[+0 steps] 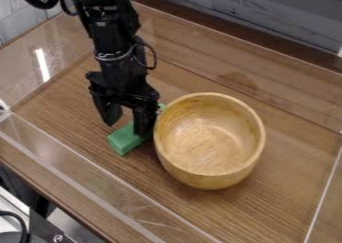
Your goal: Remove the green block from inside the brown bowl and put it on the table
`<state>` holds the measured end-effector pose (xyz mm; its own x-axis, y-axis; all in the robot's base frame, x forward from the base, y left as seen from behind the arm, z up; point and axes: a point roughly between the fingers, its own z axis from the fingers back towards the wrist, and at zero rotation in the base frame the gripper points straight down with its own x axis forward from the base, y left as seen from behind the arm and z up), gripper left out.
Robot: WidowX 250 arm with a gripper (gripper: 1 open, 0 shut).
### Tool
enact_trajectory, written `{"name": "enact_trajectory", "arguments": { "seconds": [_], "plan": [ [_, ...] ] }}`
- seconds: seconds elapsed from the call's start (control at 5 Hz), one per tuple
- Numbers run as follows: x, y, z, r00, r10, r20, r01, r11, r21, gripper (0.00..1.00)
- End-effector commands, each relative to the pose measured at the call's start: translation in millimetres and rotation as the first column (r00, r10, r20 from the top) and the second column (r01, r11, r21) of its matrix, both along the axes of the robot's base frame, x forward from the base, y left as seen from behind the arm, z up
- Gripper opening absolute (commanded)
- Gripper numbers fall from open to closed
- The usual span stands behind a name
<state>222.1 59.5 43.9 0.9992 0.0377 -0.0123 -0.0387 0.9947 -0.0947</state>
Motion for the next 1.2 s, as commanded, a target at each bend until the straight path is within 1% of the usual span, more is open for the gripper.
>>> {"name": "enact_trajectory", "arguments": {
  "seconds": [0.0, 0.2, 0.4, 1.0],
  "plan": [
    [5.8, -1, 4.0, 1.0, -0.004, 0.026, 0.004, 1.0, 0.006, 0.0],
    [4.7, -2, 3.4, 1.0, -0.003, 0.019, 0.002, 1.0, 0.003, 0.0],
    [2.5, -2, 5.2, 1.0, -0.001, 0.004, 0.001, 1.0, 0.001, 0.0],
    [-0.7, -3, 15.9, 0.999, 0.002, -0.037, -0.002, 1.0, -0.005, 0.0]
  ]
}}
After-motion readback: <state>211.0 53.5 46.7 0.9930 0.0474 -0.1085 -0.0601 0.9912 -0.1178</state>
